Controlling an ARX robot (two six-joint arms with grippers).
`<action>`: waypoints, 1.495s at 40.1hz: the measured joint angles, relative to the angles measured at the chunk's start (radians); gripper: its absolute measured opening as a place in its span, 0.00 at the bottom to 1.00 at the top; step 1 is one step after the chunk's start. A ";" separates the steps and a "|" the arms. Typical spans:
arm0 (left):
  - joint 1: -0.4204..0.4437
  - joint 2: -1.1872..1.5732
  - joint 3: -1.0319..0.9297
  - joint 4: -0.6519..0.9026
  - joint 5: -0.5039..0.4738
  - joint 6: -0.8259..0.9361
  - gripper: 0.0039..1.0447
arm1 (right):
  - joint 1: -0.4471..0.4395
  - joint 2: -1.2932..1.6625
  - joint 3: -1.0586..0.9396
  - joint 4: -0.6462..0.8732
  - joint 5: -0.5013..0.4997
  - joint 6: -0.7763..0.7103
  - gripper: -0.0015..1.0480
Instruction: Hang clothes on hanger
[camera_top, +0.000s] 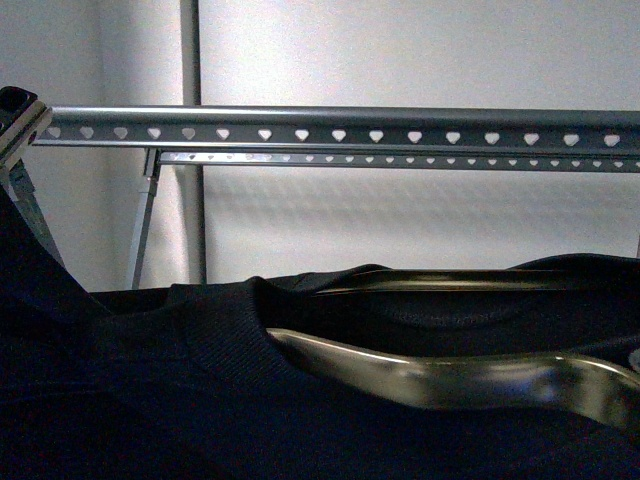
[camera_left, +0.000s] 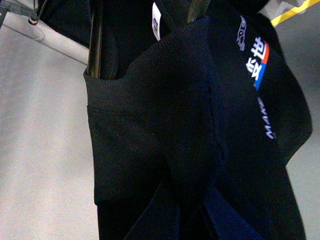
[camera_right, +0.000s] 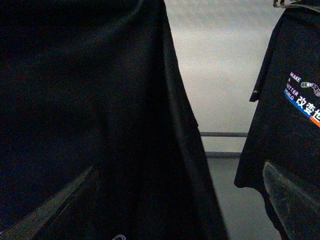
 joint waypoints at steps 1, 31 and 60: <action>0.000 0.000 0.000 0.000 0.000 0.000 0.04 | 0.000 0.000 0.000 0.000 0.000 0.000 0.93; -0.001 -0.001 -0.002 0.000 -0.004 0.005 0.04 | -0.244 0.534 0.448 -0.052 -0.929 -0.337 0.93; -0.001 -0.002 -0.002 0.000 -0.008 0.006 0.04 | -0.058 1.259 0.909 -0.159 -0.677 -1.513 0.90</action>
